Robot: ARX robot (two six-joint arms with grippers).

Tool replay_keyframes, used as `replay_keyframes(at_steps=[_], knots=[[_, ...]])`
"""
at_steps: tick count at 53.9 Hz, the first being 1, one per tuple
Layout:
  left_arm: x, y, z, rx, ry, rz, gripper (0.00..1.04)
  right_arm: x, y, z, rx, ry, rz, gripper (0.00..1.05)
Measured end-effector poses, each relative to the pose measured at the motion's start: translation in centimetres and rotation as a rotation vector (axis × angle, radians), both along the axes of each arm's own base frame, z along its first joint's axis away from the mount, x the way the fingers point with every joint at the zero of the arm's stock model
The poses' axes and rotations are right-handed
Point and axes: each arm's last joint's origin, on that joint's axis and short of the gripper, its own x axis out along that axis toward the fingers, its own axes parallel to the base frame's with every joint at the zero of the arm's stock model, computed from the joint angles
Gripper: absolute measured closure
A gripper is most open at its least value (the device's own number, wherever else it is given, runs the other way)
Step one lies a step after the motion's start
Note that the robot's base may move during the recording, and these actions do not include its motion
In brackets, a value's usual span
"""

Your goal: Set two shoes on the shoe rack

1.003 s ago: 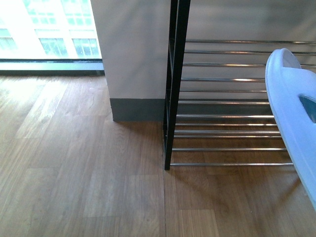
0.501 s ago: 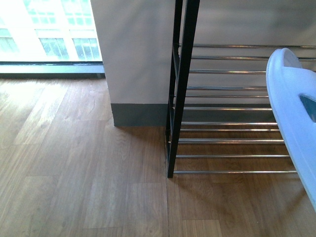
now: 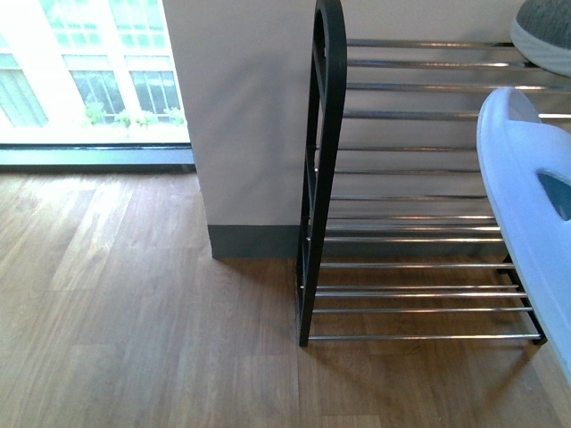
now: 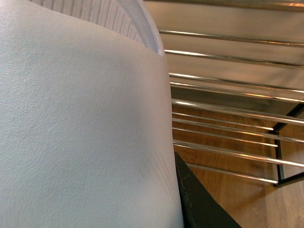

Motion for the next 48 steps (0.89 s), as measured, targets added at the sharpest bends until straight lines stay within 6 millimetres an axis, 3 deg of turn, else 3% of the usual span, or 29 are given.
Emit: replay_keyframes(at_steps=[14, 18, 24, 30, 48], knots=[[0.0, 0.0, 0.0, 0.000, -0.001, 0.000, 1.03, 0.0, 0.0, 0.0, -0.001, -0.005, -0.005, 1.03], [0.0, 0.0, 0.0, 0.000, 0.000, 0.000, 1.03, -0.1, 0.0, -0.1, -0.013, -0.149, -0.067, 1.03], [0.0, 0.0, 0.0, 0.000, 0.000, 0.000, 1.03, 0.4, 0.1, 1.9, 0.002, -0.272, -0.087, 1.03], [0.0, 0.0, 0.0, -0.001, -0.001, 0.000, 1.03, 2.8, 0.8, 4.8, -0.003, -0.277, -0.079, 1.03], [0.0, 0.0, 0.0, -0.001, -0.001, 0.000, 1.03, 10.5, 2.3, 9.1, -0.051, -0.202, -0.046, 1.03]])
